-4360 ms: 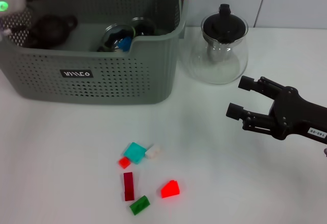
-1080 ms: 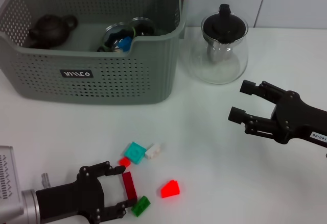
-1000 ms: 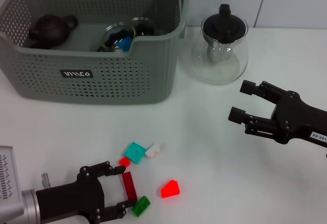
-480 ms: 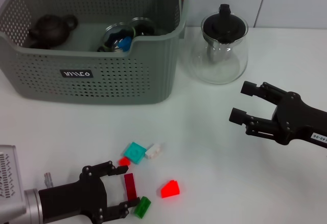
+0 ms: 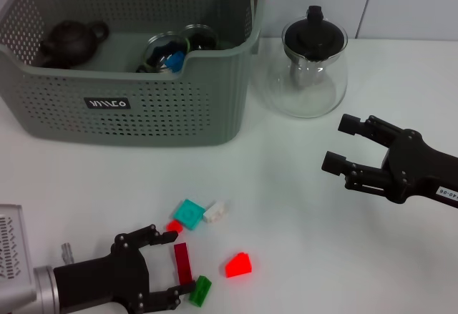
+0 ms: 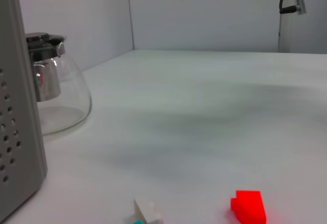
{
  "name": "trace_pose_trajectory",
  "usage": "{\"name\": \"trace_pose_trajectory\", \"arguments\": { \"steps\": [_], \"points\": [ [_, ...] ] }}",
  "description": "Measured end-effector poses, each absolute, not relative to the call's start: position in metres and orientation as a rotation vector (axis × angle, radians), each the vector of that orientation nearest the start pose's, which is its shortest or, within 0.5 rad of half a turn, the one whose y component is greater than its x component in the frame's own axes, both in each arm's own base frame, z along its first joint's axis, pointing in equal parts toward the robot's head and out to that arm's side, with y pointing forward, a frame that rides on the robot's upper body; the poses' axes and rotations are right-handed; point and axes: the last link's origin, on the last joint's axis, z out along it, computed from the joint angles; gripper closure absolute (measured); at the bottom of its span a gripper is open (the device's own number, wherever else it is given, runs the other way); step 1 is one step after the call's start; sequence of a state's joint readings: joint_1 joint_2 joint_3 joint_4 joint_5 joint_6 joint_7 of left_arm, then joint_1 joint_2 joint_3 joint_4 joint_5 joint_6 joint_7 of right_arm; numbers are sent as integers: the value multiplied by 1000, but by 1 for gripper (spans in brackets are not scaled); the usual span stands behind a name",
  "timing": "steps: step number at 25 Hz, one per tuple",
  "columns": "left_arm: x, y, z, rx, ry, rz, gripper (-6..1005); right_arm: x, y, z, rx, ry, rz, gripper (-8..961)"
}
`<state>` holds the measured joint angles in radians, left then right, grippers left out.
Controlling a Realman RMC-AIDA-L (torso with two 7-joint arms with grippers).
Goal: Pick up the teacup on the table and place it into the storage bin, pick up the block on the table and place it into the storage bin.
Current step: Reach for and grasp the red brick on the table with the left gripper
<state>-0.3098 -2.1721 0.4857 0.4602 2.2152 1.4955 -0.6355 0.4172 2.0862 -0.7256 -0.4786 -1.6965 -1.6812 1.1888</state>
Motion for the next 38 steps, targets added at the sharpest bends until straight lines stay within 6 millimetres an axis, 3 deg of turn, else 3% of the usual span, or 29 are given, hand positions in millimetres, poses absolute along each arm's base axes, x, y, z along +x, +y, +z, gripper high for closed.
{"name": "trace_pose_trajectory", "arguments": {
  "steps": [36,38],
  "points": [
    [-332,235,-70,-2730,-280,-479,196,269,286,-8,-2553,620,1136,9],
    [-332,235,-69,-2733,-274,-472,270,269,287,-7,-2554,617,1136,9]
  ]
}}
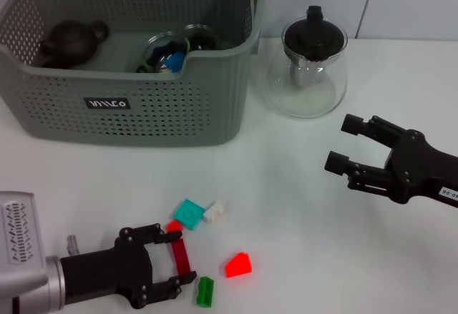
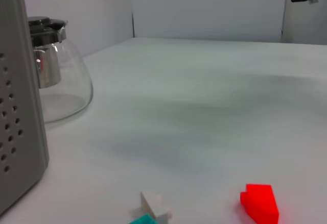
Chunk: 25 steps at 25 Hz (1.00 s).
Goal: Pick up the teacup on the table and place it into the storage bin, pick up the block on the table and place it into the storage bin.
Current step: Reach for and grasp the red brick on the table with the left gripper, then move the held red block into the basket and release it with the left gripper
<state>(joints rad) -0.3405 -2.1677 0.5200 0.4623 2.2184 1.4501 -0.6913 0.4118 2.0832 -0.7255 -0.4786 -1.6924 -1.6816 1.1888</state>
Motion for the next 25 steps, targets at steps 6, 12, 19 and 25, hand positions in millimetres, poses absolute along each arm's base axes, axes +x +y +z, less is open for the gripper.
{"name": "trace_pose_trajectory", "arguments": {
  "steps": [6,12,19,25],
  "points": [
    [-324,233,-50,-2703,-265,-610,345,269,287,-7,-2554,618,1136,8],
    [-315,235,8,-2538,-269,-886,346,268,288,-7,-2555,614,1137,8],
    [-297,251,71,-2117,-234,-1244,348,268,289,-8,-2554,614,1134,8],
    [-274,299,113,-1870,-291,-1432,349,266,290,-9,-2555,611,1137,8]
  ]
}}
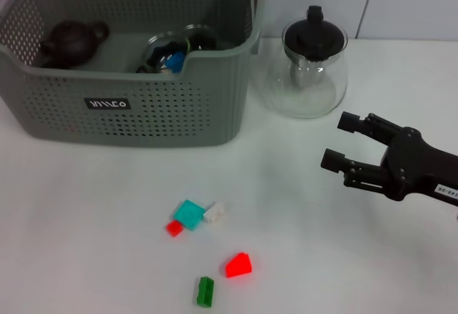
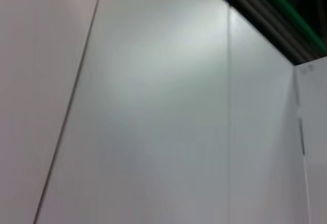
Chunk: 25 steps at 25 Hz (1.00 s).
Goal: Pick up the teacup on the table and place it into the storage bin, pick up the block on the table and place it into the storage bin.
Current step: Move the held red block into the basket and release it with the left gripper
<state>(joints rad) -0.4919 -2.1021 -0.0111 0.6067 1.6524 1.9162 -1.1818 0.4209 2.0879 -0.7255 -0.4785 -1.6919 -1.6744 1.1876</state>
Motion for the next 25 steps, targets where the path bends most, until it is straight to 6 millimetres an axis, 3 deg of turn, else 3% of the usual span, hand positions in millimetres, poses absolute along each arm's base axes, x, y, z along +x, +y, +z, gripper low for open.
{"name": "trace_pose_trajectory", "arguments": {
  "steps": [1,2,5,9,13,20,25],
  "points": [
    [-260,326,123,-1902,-355,-1437,349,265,290,-9,-2555,610,1138,8],
    [-260,326,123,-1902,-355,-1437,350,265,290,-10,-2555,609,1139,8],
    [-237,364,127,-2004,-455,-1375,350,264,291,-10,-2554,605,1140,8],
    [-205,405,113,-2181,-549,-1156,351,264,291,-10,-2554,601,1138,8],
    [-190,438,93,-2239,-641,-852,352,264,292,-10,-2554,598,1139,8],
    [-196,463,60,-2228,-689,-462,348,263,292,-10,-2554,597,1141,8],
    [-209,465,52,-2199,-786,-370,344,263,292,-10,-2555,594,1141,9]
  ]
}}
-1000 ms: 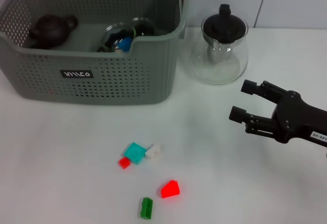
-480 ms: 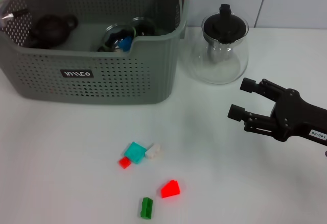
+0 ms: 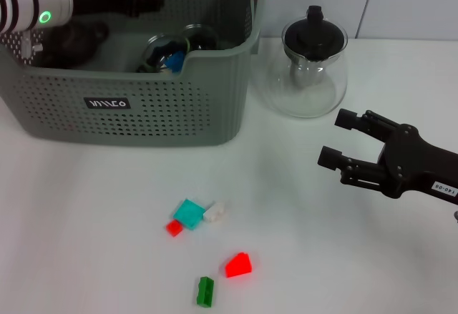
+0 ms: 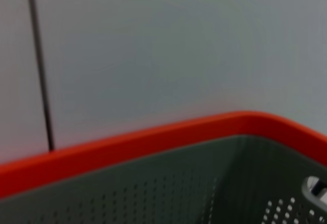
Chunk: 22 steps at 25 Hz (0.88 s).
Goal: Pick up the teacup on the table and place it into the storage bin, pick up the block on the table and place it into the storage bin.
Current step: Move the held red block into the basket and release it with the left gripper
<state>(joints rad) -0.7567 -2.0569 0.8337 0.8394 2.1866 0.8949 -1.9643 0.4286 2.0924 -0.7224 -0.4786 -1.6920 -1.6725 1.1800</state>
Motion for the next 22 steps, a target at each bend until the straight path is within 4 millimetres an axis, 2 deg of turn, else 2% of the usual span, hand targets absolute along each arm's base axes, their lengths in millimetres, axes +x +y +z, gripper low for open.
{"name": "trace_pose_trajectory", "arguments": {
  "steps": [8,15,22],
  "points": [
    [-214,459,50,-2204,-861,-398,339,262,292,-10,-2556,592,1141,9],
    [-211,454,57,-2189,-912,-517,335,264,290,-11,-2555,600,1139,9],
    [-218,452,60,-2169,-932,-527,331,264,290,-11,-2559,601,1140,9]
  ]
}}
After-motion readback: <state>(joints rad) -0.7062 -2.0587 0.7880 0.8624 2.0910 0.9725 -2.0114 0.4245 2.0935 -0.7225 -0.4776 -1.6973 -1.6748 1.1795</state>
